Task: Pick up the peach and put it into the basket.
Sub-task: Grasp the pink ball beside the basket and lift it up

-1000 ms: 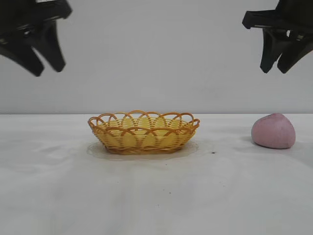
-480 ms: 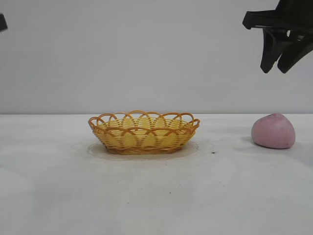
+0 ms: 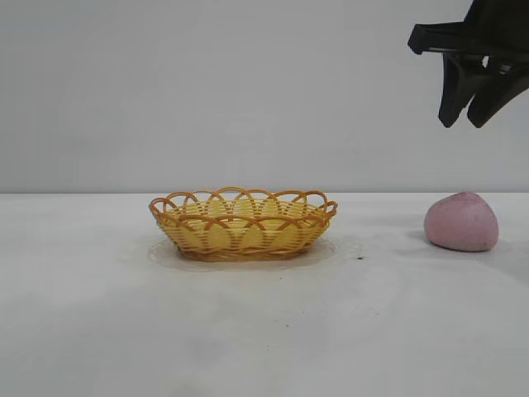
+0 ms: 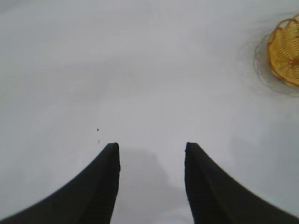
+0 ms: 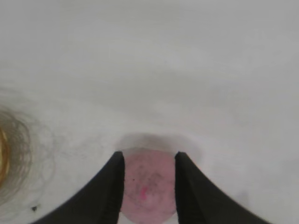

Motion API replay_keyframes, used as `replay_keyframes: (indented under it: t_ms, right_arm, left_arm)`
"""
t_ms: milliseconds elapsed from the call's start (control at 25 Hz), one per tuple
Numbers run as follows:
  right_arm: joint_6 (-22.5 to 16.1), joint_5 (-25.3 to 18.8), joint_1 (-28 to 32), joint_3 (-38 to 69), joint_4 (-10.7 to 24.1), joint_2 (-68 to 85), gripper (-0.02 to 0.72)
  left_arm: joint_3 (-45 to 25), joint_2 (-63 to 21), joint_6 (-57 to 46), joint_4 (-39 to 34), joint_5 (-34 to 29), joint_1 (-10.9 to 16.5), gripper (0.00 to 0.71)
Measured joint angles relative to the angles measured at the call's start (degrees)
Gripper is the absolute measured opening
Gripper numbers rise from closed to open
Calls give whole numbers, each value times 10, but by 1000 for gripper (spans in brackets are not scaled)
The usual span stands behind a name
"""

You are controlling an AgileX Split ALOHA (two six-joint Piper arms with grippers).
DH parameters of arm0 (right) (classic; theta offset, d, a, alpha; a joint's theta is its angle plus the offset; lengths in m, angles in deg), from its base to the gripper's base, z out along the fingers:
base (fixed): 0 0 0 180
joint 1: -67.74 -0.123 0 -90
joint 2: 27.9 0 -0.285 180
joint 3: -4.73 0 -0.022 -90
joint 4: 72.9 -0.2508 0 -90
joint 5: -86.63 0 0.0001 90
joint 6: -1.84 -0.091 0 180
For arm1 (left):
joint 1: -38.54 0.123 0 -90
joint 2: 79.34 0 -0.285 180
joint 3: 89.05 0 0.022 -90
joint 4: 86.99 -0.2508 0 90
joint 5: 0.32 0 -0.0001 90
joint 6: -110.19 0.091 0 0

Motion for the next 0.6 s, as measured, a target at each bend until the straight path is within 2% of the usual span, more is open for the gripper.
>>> replay_keyframes:
  t_ms: [160,280,480,600]
  right_arm:
    - [0,1,0,0,-8,-8,216]
    - [0,7,0,0,-10,-12,216]
    - [0,13,0,0,-10,-15,216]
    - [0,13,0,0,-10,-15,216]
  left_arm:
    - [-7,-75,17,27,-85,0,282]
    - [-64,-136,19,34,-113,0,282]
    - [-179,-247,19,54,-112,0,282]
    - [-211,-316,19,58,-112,0,282]
